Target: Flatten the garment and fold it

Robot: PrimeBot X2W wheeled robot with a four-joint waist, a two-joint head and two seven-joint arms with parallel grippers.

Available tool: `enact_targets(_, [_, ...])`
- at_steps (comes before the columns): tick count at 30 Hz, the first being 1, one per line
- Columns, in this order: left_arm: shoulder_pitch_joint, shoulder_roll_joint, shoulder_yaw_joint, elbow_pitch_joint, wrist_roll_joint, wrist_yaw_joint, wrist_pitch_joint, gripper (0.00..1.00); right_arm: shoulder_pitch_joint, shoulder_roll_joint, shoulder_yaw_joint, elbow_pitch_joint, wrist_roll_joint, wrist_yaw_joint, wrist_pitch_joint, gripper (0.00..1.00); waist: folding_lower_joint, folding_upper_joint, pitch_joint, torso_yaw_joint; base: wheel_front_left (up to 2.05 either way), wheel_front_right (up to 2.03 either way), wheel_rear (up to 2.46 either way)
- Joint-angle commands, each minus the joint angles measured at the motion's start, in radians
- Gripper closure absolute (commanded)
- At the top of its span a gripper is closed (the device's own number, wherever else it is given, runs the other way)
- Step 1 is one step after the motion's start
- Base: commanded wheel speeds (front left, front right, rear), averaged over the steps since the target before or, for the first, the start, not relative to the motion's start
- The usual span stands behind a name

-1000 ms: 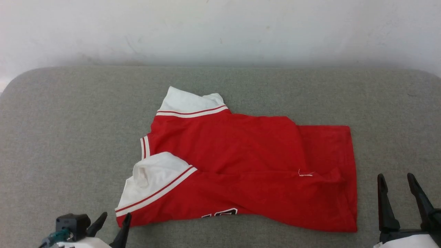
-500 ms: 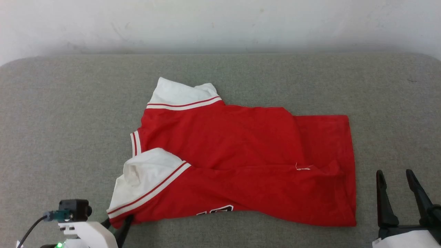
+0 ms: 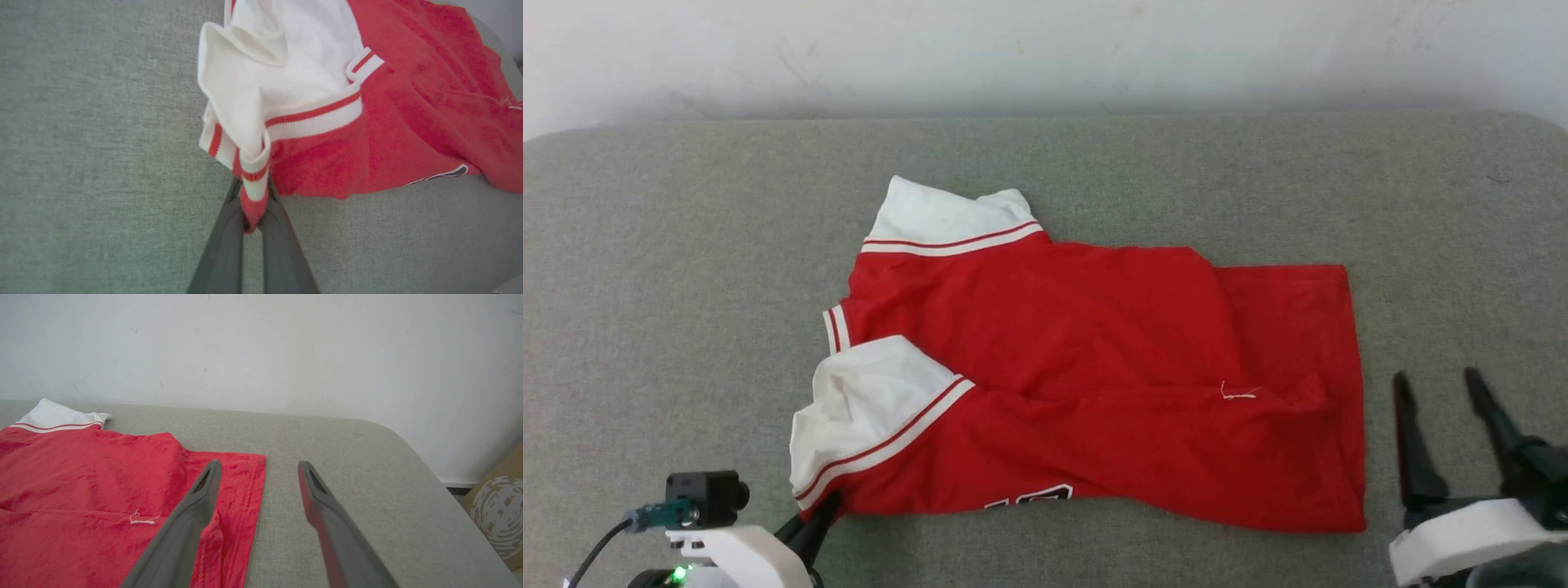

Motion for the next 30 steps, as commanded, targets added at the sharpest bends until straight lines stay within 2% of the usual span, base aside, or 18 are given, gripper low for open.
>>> enact_targets(1, [0.022,-0.002,0.007,-0.022,-0.004,0.012,-0.011,1.00,0.007,0.003,0.022,0.001,0.023,-0.001,0.061,0.00,-0.0001,-0.0001,0.001,0.001,0.00,0.00,0.00])
enact_targets(5, [0.036,-0.001,0.005,-0.058,0.000,0.023,-0.011,1.00,0.054,0.003,0.034,0.025,0.092,-0.001,0.255,0.00,-0.0001,-0.0001,0.013,0.010,0.00,0.00,0.00])
enact_targets(8, [0.034,-0.002,0.002,-0.074,-0.002,0.026,-0.009,1.00,0.080,0.003,0.034,0.036,0.083,-0.001,0.357,0.00,-0.0001,-0.0001,0.024,0.016,0.00,0.00,0.00])
enact_targets(20, [0.009,0.000,-0.011,-0.081,0.000,0.030,-0.004,1.00,0.056,0.003,0.063,0.143,0.123,-0.001,0.494,0.00,-0.0001,-0.0001,0.039,0.017,0.00,0.00,0.00])
enact_targets(21, [0.007,-0.001,-0.013,-0.080,-0.001,0.030,-0.003,1.00,0.051,0.003,0.066,0.153,0.126,-0.001,0.505,0.22,-0.0001,-0.0001,0.039,0.017,0.00,0.00,0.00])
enact_targets(23, [0.003,-0.001,-0.015,-0.079,-0.002,0.031,-0.003,1.00,0.038,0.003,0.069,0.163,0.135,-0.001,0.508,1.00,-0.0001,-0.0001,0.040,0.016,0.00,0.00,0.00])
enact_targets(30, [0.014,0.004,-0.011,-0.077,-0.023,0.029,0.007,1.00,0.010,0.003,0.060,0.139,0.141,-0.001,0.519,1.00,-0.0001,-0.0001,0.033,0.014,0.00,0.00,0.00])
